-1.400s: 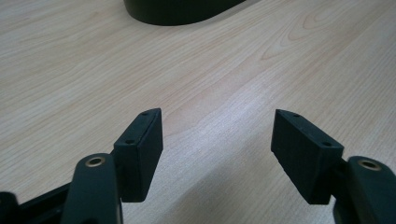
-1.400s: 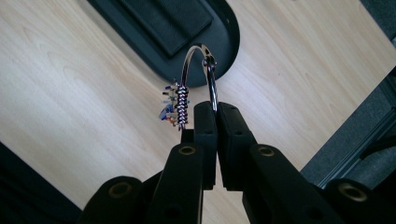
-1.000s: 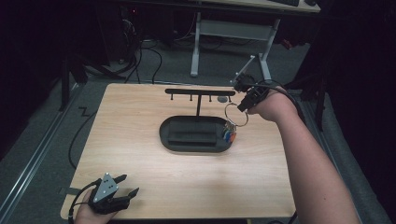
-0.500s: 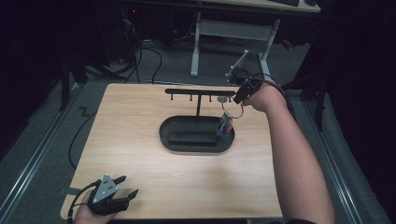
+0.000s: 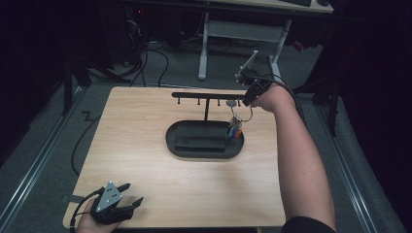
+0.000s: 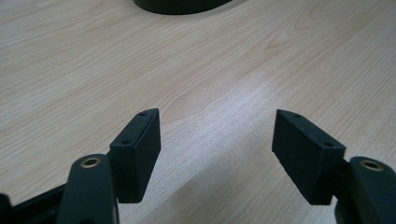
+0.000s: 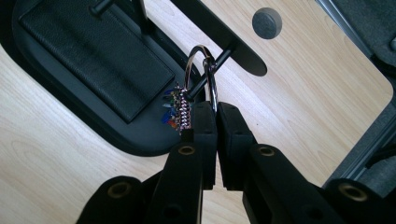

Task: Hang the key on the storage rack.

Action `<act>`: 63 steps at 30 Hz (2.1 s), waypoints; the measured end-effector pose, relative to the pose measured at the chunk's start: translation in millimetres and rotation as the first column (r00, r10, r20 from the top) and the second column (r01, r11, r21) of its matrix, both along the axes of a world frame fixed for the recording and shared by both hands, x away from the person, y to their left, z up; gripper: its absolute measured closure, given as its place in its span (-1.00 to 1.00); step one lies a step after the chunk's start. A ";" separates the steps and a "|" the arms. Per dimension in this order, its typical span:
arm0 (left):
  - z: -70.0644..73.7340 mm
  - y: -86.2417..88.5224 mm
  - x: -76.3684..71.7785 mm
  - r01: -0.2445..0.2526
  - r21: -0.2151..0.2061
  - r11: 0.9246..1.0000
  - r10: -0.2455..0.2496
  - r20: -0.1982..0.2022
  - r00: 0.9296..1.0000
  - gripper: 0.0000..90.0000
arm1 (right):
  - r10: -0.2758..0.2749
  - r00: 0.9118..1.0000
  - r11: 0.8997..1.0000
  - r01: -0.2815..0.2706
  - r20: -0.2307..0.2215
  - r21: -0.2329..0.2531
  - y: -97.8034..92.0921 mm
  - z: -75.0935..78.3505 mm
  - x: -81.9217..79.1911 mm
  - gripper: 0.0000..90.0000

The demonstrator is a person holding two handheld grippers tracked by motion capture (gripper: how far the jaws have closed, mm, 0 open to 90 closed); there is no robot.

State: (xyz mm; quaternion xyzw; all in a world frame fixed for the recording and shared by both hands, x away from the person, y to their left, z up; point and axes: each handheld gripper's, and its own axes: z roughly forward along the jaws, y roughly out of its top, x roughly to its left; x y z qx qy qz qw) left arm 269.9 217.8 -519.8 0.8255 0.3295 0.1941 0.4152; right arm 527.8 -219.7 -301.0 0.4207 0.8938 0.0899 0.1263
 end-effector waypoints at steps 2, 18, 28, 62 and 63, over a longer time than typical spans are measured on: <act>-0.5 -0.4 -0.4 -0.001 -0.002 1.000 0.001 0.001 1.000 -0.26 | -0.008 1.000 1.000 0.008 0.007 0.003 -0.4 -1.4 1.6 0.94; -1.2 -1.4 -0.8 0.008 0.013 1.000 -0.008 0.001 1.000 -0.27 | -0.038 0.999 0.999 0.038 0.018 -0.011 1.5 -7.3 6.5 0.84; -3.2 -2.2 0.2 0.016 0.020 1.000 -0.016 -0.010 1.000 -0.27 | -0.053 0.997 0.998 0.053 0.047 0.016 0.6 2.3 -2.8 0.78; -1.7 -8.7 -4.5 0.041 -0.041 0.998 -0.041 0.012 0.999 -0.36 | -0.106 0.982 0.977 0.074 0.155 0.199 -31.5 -63.1 -68.5 -0.23; -2.0 -9.2 -4.7 0.044 -0.043 0.998 -0.044 0.010 0.999 -0.36 | -0.108 0.980 0.975 0.073 0.164 0.209 -32.1 -68.8 -72.2 -0.23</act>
